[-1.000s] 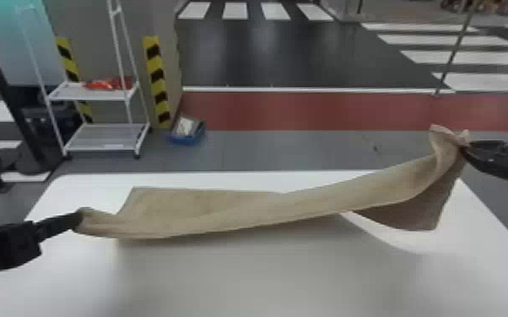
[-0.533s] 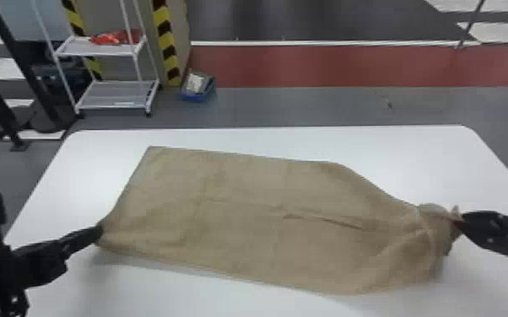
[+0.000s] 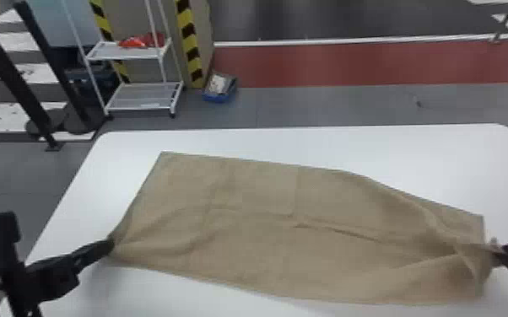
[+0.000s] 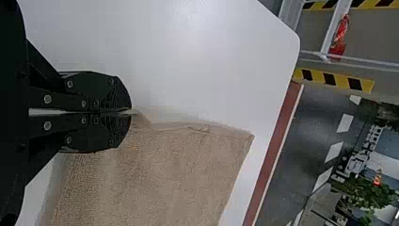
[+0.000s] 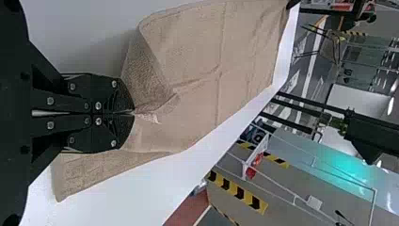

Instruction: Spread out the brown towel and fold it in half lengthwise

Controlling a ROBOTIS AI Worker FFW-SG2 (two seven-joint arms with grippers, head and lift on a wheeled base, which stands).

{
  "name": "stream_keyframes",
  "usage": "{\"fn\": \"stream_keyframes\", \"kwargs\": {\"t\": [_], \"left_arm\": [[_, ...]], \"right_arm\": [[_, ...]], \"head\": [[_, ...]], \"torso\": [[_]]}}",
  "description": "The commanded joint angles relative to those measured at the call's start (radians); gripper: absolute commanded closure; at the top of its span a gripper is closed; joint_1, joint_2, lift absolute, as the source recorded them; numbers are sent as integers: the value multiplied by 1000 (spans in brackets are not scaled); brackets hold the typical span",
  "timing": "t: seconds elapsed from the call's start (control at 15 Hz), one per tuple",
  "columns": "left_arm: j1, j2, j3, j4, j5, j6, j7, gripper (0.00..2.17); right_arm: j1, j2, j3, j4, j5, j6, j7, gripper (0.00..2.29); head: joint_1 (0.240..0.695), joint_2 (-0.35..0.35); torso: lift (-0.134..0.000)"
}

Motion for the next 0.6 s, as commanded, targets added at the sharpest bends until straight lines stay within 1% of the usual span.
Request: {"fn": "stream_keyframes", "kwargs": {"t": [0.0, 0.07, 0.13, 0.2, 0.27, 0.33, 0.4, 0.47, 0.53], "left_arm": [[18, -3, 8, -4, 3, -4, -4, 1048], [21, -6, 8, -4, 5, -4, -4, 1048], [26, -9, 8, -4, 7, -4, -5, 1042], [29, -11, 8, -7, 8, -7, -10, 1035], [32, -12, 10, -14, 8, -4, -11, 1038], [33, -14, 11, -22, 10, -4, -11, 1035], [36, -15, 16, -30, 10, -4, -10, 1038], [39, -17, 20, -34, 13, -4, -11, 1038], [43, -18, 23, -43, 11, -4, -10, 1035]], "right_arm": [[2, 2, -8, -34, 17, 29, 5, 1517], [3, 2, -8, -43, 34, 48, 5, 1484], [3, 1, -9, -47, 46, 57, 5, 1325], [3, -2, -17, -50, 46, 78, 5, 1204], [3, -2, -25, -55, 45, 97, 5, 1028], [3, -4, -34, -64, 54, 97, 5, 893], [3, -5, -37, -70, 80, 97, 5, 886], [6, -8, -37, -80, 131, 103, 5, 596], [20, -13, -37, -83, 168, 103, 5, 221]], "head": [[695, 88], [695, 86], [695, 86], [695, 85], [695, 82], [695, 71], [695, 64], [695, 59], [695, 54]], "torso": [[-125], [-125], [-125], [-125], [-125], [-125], [-125], [-125], [-125]]}}
